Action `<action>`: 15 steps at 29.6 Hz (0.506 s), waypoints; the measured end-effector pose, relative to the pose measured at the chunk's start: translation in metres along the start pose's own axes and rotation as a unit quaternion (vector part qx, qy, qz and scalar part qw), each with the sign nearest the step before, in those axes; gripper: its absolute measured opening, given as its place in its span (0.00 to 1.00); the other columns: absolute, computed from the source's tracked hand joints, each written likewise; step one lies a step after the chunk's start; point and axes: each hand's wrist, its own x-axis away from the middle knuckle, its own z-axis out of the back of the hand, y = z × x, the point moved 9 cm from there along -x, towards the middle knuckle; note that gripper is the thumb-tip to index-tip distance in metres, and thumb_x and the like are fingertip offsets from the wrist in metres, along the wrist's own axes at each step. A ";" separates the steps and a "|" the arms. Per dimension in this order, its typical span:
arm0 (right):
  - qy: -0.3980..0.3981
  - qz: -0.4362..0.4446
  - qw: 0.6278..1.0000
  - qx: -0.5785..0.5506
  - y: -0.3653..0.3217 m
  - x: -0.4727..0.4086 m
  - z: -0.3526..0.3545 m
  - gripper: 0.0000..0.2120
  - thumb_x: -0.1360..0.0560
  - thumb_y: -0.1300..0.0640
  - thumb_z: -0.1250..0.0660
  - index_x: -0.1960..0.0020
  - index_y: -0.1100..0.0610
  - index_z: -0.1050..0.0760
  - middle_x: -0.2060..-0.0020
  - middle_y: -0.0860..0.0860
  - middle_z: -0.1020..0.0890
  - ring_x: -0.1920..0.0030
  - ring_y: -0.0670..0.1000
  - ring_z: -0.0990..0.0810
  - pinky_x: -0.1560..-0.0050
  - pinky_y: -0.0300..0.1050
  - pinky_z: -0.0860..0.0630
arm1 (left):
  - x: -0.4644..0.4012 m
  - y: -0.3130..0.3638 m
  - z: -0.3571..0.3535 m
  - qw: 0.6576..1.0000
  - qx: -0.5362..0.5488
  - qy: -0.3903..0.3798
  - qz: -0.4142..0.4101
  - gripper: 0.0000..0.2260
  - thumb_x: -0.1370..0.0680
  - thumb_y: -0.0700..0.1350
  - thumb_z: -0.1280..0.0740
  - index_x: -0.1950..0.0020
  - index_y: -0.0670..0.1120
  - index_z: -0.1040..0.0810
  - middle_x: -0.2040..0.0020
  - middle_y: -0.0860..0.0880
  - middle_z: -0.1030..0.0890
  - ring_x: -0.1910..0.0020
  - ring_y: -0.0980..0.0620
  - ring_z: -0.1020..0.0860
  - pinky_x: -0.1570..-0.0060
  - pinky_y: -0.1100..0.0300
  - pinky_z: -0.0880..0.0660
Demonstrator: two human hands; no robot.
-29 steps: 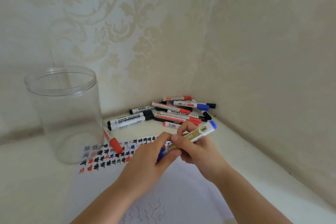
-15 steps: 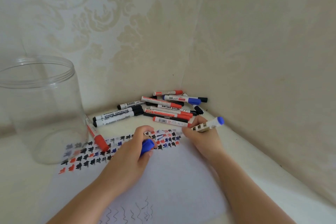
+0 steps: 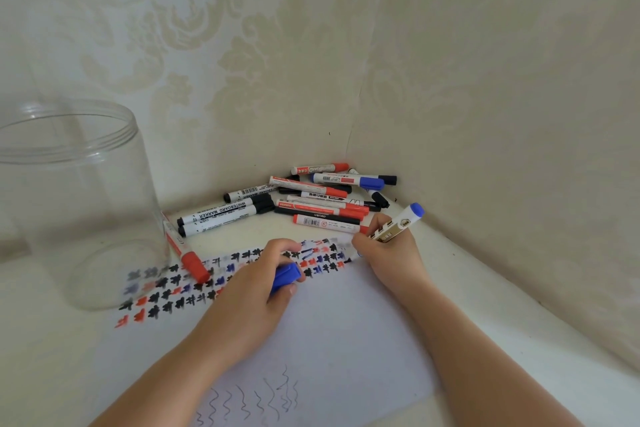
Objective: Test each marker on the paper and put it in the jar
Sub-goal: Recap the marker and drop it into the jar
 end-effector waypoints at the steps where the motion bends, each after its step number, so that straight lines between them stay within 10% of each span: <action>1: -0.008 -0.003 1.000 -0.006 0.001 0.000 -0.001 0.08 0.31 0.62 0.34 0.65 0.59 0.33 0.80 0.41 0.27 0.76 0.40 0.30 0.76 0.30 0.36 | 0.000 0.000 0.000 1.000 -0.001 -0.002 0.001 0.18 0.23 0.45 0.39 0.39 0.62 0.41 0.43 0.59 0.24 0.46 0.60 0.26 0.51 0.64 0.31; 15: -0.015 -0.005 1.000 0.004 0.002 -0.001 0.000 0.07 0.32 0.62 0.34 0.65 0.59 0.31 0.79 0.43 0.30 0.75 0.43 0.35 0.75 0.33 0.37 | 0.001 0.002 0.005 1.000 -0.004 0.015 0.006 0.18 0.23 0.45 0.38 0.39 0.61 0.40 0.44 0.61 0.24 0.48 0.63 0.27 0.54 0.72 0.33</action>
